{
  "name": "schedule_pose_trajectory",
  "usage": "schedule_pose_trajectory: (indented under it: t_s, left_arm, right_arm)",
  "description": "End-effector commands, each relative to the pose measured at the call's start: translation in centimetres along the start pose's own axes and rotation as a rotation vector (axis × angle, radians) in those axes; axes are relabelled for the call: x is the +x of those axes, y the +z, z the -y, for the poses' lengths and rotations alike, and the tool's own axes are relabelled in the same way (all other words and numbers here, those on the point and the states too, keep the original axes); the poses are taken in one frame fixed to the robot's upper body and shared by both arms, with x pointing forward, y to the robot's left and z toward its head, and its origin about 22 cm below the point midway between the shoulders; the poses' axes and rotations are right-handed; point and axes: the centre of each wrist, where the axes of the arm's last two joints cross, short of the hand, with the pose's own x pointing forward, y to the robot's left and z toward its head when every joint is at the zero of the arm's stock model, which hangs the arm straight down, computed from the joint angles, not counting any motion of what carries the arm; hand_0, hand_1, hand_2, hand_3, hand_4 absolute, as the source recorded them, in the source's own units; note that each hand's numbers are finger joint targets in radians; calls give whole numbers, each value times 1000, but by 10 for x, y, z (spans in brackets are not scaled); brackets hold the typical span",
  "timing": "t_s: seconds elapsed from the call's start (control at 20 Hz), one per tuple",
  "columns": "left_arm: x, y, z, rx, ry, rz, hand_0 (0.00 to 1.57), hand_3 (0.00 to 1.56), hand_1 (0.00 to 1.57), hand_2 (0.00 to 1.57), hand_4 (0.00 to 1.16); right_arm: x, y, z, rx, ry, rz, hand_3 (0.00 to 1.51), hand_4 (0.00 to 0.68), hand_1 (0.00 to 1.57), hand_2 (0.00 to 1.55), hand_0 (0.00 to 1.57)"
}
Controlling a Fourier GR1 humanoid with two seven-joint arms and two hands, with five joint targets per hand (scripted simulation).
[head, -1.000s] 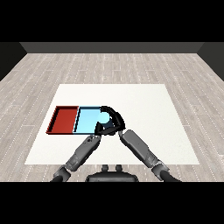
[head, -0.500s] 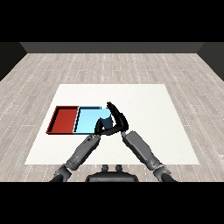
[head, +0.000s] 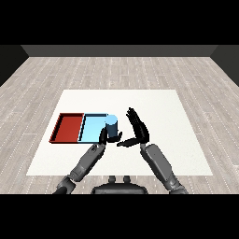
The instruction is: Pick the blue can and put it in the blue box
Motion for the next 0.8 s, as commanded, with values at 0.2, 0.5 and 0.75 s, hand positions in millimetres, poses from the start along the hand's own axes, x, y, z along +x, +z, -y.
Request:
schedule_pose_trajectory:
  t_s: [0.2, 0.5, 0.75]
  left_arm:
    - [-6, -12, -4, 25, -51, -10, 1571, 1487, 1571, 1569, 1127]
    - [-1, -32, -69, 82, -144, -71, 1571, 1501, 1571, 1571, 1132]
    - [-9, -37, -132, 226, -195, -189, 1571, 1496, 1571, 1571, 1120]
  right_arm:
    - [22, 43, 42, -137, -24, 100, 0, 0, 0, 0, 0]
    - [56, 60, 88, -229, 20, 157, 0, 0, 0, 0, 0]
    - [50, 81, 105, -272, 62, 112, 0, 0, 0, 0, 0]
